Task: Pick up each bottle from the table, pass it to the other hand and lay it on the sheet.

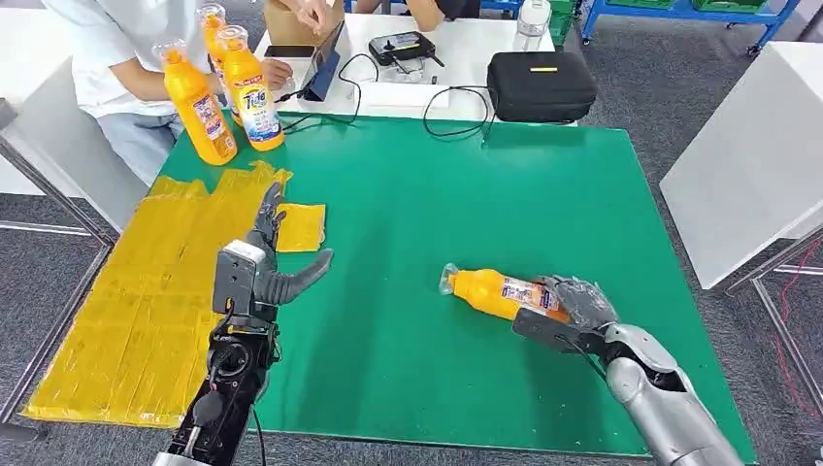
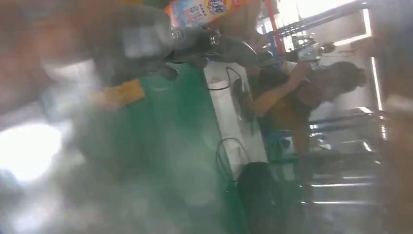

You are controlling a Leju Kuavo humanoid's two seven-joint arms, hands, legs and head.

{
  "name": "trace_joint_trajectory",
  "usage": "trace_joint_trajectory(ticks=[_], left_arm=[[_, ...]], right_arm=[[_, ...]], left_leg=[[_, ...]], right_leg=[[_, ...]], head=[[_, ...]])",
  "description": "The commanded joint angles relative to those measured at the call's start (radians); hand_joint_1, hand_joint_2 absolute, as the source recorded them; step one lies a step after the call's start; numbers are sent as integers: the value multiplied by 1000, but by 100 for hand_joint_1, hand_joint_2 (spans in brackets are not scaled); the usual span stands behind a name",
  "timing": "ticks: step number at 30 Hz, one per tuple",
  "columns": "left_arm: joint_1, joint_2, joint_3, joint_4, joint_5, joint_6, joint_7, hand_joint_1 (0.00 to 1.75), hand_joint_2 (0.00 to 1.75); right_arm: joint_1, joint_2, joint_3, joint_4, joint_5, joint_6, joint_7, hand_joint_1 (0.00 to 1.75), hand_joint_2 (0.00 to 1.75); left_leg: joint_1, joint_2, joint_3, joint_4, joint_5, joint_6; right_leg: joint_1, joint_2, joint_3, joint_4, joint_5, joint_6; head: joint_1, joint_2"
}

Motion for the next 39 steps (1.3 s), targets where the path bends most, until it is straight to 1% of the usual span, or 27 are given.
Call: trace_joint_trajectory(ticks=[1, 3, 7, 12, 13, 14, 16, 18, 19, 20, 23, 25, 26, 28, 30, 33, 35, 37, 39], left_arm=[[-43, 11, -16, 72, 6, -2, 4, 0, 175], [-44, 11, -16, 73, 6, -3, 4, 0, 175], [-42, 10, -14, 70, 7, -6, 6, 0, 175], [-32, 11, -16, 32, -8, -11, 18, 0, 175], [-32, 14, -25, 10, -20, -20, 22, 0, 175], [-31, 14, -30, -8, -29, -23, 29, 0, 175], [-32, 13, -40, -36, -45, -29, 45, 0, 175], [-32, 12, -46, -46, -51, -39, 53, 0, 175], [-34, 12, -49, -46, -52, -46, 56, 0, 175], [-38, 12, -52, -44, -52, -53, 57, 0, 175], [-62, 22, -70, -22, -19, -126, 73, 0, 175], [-90, 30, -88, -4, -20, -155, 78, 0, 175], [-107, 32, -96, 4, -23, -168, 87, 0, 175], [-111, 31, -97, 5, -22, -170, 89, 0, 175], [-145, 43, -124, 32, -19, -223, 119, 0, 175], [-200, 43, -144, 86, -2, -272, 137, 0, 175], [-221, 38, -151, 108, 27, -307, 146, 0, 175], [-227, 36, -154, 114, 27, -306, 146, 0, 175], [-247, 40, -167, 141, 64, -349, 157, 0, 175]], right_arm=[[21, 46, 16, 74, -5, -1, 6, 175, 175], [20, 54, 12, 73, -5, -5, 7, 175, 175], [18, 91, -11, 67, 5, -43, 8, 175, 175], [17, 207, -75, 10, 47, -170, 21, 175, 175], [21, 271, -118, -21, 60, -272, -6, 175, 175], [24, 303, -130, -52, 68, -299, -1, 175, 175], [26, 339, -133, -99, 98, -337, 23, 175, 175], [29, 361, -145, -120, 99, -369, 17, 175, 175], [33, 375, -156, -135, 93, -397, -1, 175, 175], [34, 386, -163, -142, 85, -416, -16, 175, 175], [43, 420, -189, -173, 33, -464, -72, 175, 175], [40, 438, -204, -184, -22, -479, -117, 175, 175], [39, 445, -207, -186, -40, -486, -134, 175, 175], [38, 446, -206, -185, -40, -485, -134, 175, 175], [37, 461, -216, -189, -93, -502, -188, 175, 175], [26, 475, -205, -177, -133, -509, -229, 175, 175], [20, 480, -195, -166, -148, -510, -243, 175, 175], [19, 483, -193, -160, -150, -513, -246, 175, 175], [7, 487, -179, -138, -164, -508, -257, 175, 175]], left_leg=[[0, -2, 4, -2, 0, -1], [1, -1, 2, -1, 0, -1], [1, -1, 5, -2, -1, -1], [1, 5, 2, -1, -1, -1], [0, 5, 4, -2, -1, -1], [1, 8, 3, -2, -1, -2], [0, 10, 2, -1, -1, -2], [1, 7, -1, 0, 0, -2], [1, 7, 1, -1, -1, -2], [0, 4, 1, -1, 0, -1], [1, 2, 0, 0, 0, -1], [1, 3, -3, 0, 1, -1], [0, 2, -2, 0, 0, -1], [1, 2, -5, 0, 1, 0], [0, 1, -4, -1, 1, -1], [0, 1, -5, -1, 1, -1], [0, 0, -4, 0, 1, -1], [1, 1, -4, 0, 1, -1], [0, 1, -3, -1, 1, -1]], right_leg=[[0, 2, 4, -2, -1, -1], [0, 1, 3, -1, 0, -1], [0, 4, 5, -3, -1, -1], [1, 6, 2, -1, 0, -1], [0, 8, 2, -1, 0, -2], [0, 9, 1, -1, 1, -2], [0, 11, -1, 1, 1, -3], [1, 7, -3, 1, 0, -2], [1, 8, -1, 1, -1, -3], [0, 5, 0, 1, -1, -2], [1, 4, -1, 2, -2, -1], [0, 3, -3, 2, -1, -1], [-1, 4, -2, 2, -2, -1], [0, 2, -5, 1, -1, -1], [-1, 2, -4, 1, -1, -1], [-1, 2, -4, 1, -1, -1], [-1, 2, -3, 1, -1, -2], [0, 2, -4, 1, 0, -1], [-1, 3, -3, 1, -1, -1]], head=[[0, 0], [0, 0], [0, 0], [0, 0], [0, 0], [0, 0], [0, 0], [-1, 0], [-1, 0], [0, 0], [0, 0], [0, 0], [0, 0], [0, 0], [0, 0], [0, 0], [0, 0], [0, 0], [0, 0]])
